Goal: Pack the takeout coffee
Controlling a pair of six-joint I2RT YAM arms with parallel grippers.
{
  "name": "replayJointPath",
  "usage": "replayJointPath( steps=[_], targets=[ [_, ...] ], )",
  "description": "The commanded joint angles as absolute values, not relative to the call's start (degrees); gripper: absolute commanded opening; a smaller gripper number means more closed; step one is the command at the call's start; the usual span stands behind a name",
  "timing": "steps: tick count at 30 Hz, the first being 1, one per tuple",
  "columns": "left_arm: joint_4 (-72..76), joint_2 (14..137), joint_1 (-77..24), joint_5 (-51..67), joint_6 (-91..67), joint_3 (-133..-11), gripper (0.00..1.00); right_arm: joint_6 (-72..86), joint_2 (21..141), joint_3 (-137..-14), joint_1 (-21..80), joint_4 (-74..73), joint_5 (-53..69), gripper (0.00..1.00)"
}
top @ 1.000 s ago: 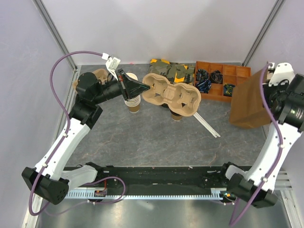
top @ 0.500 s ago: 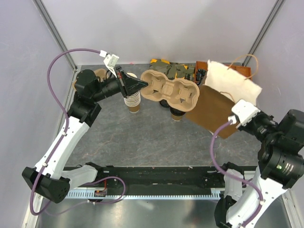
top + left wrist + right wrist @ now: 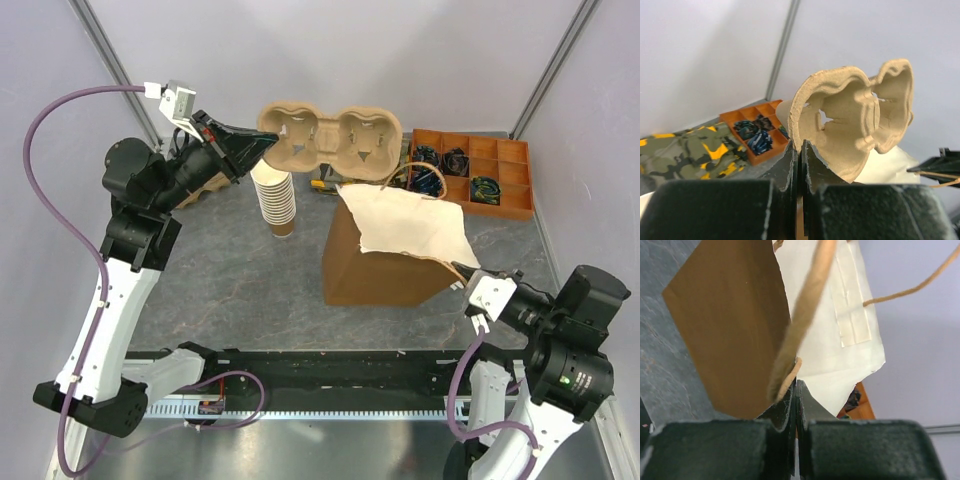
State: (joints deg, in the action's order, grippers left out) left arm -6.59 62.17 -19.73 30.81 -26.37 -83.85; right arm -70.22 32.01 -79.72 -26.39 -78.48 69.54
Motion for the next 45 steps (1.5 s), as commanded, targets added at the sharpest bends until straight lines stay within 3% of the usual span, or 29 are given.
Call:
replayJointPath(
  steps=[1, 11, 22, 38, 45],
  targets=[
    [-9.4, 61.3, -18.3, 25.6, -23.1, -85.5, 0.02, -70.0, 29.7, -75.9, -28.1, -83.8, 79.9, 0.00],
    [-12.7, 61.7, -16.4, 23.9, -21.4, -86.0, 0.02, -62.6, 26.2, -63.2, -26.8, -83.8, 82.8, 0.00],
    [-12.9, 63.7, -16.1, 23.6, -19.7, -85.2, 0.02, -69.9, 25.3, -54.3, -23.4, -83.8, 78.8, 0.00],
    [-12.7, 64.2, -15.6, 24.4, -18.5, -83.6, 0.02, -74.9, 25.5, -66.1, -22.6, -83.8, 72.0, 0.00],
    [-12.7, 63.9, -15.6, 24.9, -18.3, -83.5, 0.02, -82.2, 24.3, -61.3, -22.6, -83.8, 68.7, 0.00]
  ],
)
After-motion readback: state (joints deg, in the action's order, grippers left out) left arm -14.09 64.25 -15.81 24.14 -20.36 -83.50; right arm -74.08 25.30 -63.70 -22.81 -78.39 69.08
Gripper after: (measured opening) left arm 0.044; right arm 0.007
